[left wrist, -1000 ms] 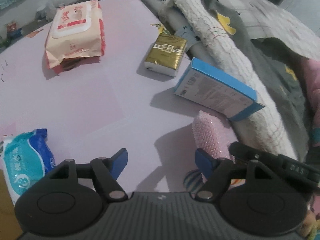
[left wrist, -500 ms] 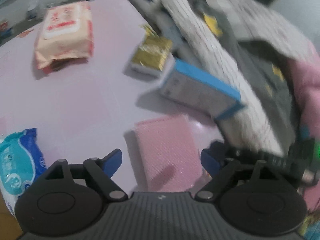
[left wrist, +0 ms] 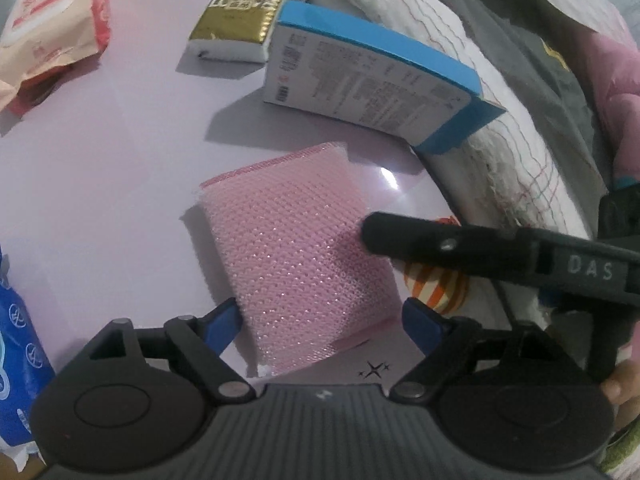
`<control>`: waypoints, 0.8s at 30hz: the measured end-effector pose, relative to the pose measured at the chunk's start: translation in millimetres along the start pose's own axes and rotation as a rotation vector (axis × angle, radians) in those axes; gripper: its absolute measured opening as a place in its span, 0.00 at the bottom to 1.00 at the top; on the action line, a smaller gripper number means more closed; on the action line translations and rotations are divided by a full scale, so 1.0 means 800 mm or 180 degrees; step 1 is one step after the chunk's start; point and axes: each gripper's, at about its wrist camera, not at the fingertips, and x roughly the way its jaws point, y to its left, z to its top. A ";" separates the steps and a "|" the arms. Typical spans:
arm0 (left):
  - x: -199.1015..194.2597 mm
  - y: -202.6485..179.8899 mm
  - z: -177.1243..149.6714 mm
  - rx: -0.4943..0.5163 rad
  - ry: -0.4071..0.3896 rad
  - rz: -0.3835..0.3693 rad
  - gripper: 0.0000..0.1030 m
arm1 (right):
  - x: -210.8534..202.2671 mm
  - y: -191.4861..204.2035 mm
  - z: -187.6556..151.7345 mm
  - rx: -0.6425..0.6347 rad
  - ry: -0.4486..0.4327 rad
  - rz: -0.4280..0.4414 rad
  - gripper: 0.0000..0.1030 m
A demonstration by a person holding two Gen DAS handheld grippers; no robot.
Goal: Organize soft objects
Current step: 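Reach the right tool to the pink sponge and close on it, then carry the pink sponge in the right tool to the cardboard box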
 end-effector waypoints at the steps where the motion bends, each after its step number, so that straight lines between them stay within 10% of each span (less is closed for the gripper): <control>1: 0.000 -0.003 -0.001 0.0020 -0.0018 0.0021 0.85 | 0.003 0.002 0.001 -0.0015 0.0024 -0.0012 0.40; 12: -0.045 -0.022 -0.012 0.0098 -0.0326 0.0227 0.79 | -0.007 0.020 -0.003 -0.0071 -0.0025 -0.0007 0.27; 24: -0.209 -0.075 -0.081 0.0139 -0.1353 0.0252 0.77 | -0.132 0.144 -0.043 -0.0694 -0.0510 0.0318 0.27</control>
